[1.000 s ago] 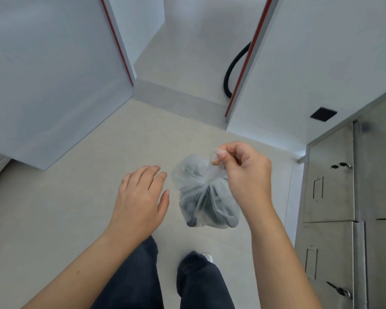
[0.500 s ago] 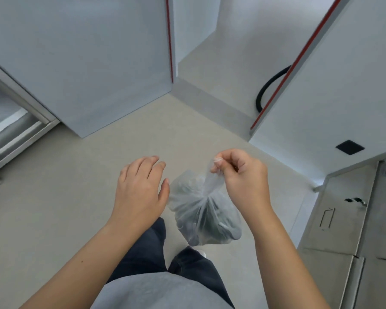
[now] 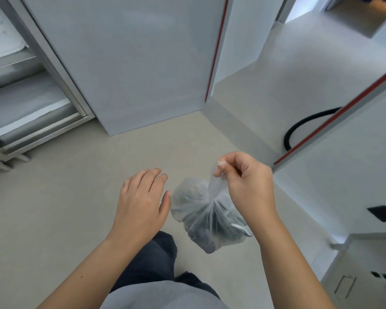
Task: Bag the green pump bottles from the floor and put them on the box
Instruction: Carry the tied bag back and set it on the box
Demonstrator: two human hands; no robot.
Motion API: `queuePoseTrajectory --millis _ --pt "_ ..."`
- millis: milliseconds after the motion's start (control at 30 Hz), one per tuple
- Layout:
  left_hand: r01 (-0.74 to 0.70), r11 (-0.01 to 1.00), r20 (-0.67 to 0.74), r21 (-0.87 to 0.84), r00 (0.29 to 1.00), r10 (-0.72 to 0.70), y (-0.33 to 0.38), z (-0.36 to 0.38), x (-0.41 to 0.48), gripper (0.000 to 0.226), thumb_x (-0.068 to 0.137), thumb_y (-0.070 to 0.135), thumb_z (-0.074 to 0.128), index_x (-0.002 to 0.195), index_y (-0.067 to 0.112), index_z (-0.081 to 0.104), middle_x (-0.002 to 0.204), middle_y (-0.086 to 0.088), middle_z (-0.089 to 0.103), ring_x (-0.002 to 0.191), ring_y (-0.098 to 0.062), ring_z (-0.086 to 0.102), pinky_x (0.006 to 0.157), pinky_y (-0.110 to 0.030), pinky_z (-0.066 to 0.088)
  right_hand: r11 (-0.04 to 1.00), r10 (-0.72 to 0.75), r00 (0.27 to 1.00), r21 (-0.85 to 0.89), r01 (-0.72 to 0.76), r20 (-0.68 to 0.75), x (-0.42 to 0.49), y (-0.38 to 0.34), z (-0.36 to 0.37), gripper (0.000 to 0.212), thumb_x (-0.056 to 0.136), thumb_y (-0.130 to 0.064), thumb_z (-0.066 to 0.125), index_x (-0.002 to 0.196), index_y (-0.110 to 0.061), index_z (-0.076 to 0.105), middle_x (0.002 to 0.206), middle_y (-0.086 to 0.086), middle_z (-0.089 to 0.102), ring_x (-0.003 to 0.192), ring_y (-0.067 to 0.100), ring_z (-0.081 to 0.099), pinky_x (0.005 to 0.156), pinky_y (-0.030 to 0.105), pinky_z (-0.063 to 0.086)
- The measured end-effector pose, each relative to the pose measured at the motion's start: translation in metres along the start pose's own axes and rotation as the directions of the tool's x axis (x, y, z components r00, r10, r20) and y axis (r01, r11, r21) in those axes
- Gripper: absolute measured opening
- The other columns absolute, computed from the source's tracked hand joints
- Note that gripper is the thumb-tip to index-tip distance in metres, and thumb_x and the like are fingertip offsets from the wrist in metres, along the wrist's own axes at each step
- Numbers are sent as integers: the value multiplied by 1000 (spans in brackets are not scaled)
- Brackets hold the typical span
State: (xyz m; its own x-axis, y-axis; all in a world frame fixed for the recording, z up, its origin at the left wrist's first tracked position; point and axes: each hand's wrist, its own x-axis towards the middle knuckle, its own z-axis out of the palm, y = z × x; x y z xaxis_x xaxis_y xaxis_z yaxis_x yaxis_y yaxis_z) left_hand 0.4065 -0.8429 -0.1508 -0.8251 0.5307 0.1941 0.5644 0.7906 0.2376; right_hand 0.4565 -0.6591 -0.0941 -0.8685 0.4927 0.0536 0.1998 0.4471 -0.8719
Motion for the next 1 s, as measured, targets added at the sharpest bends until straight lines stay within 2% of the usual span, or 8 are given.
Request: queuePoseTrajectory --millis 167,300,433,533,667,767,867,1000 --pt "72 997 0 4 997 -72 -43 -1 40 37 85 27 39 102 5 63 107 -11 66 99 -30 60 87 -34 32 999 -40 999 11 40 23 55 -21 32 29 86 -10 56 63 -27 58 57 -12 63 64 9 57 60 9 42" --pt "103 995 -28 -5 994 -103 -81 -7 83 37 85 26 38 101 5 63 106 -11 66 98 -31 60 85 -34 32 999 -39 998 13 39 44 103 -35 63 30 86 -9 57 62 -28 58 60 -24 64 62 8 57 59 9 42" --pt "128 992 -61 1 990 -127 -116 -13 120 36 86 26 38 102 6 63 106 -10 66 99 -29 60 86 -37 39 997 -69 995 28 67 66 150 -54 99 31 86 -9 57 62 -28 58 56 -24 63 60 15 56 57 11 41" --pt "177 984 -75 7 982 -176 -134 -13 139 35 86 26 39 102 6 63 106 -9 66 99 -28 61 84 -39 46 993 -106 988 58 100 116 183 -68 127 30 86 -8 57 64 -28 58 54 -21 63 61 14 56 57 11 41" --pt "312 949 -111 40 945 -306 -148 -11 158 36 85 26 38 104 7 63 107 -9 66 101 -27 60 87 -38 42 984 -173 953 91 155 250 221 -80 159 26 86 -8 56 66 -24 60 55 -17 64 60 16 56 57 12 42" --pt "432 898 -150 81 896 -417 -151 -9 168 37 85 26 37 103 7 63 108 -11 66 104 -29 61 92 -42 42 965 -263 889 99 244 376 247 -87 179 27 87 -11 56 65 -25 58 57 -18 64 60 15 56 56 13 42" --pt "585 803 -204 114 805 -557 -149 -11 178 37 84 27 37 103 6 63 107 -12 66 104 -31 61 92 -47 44 940 -340 783 156 304 522 270 -92 197 28 88 -10 55 65 -26 57 60 -13 64 63 17 57 58 14 43" --pt "807 586 -305 75 578 -757 -132 -21 177 39 83 27 38 103 5 62 108 -14 66 104 -32 61 90 -50 45 885 -444 554 250 392 705 286 -111 217 36 85 -6 56 59 -31 55 55 -23 62 62 11 57 60 13 42"
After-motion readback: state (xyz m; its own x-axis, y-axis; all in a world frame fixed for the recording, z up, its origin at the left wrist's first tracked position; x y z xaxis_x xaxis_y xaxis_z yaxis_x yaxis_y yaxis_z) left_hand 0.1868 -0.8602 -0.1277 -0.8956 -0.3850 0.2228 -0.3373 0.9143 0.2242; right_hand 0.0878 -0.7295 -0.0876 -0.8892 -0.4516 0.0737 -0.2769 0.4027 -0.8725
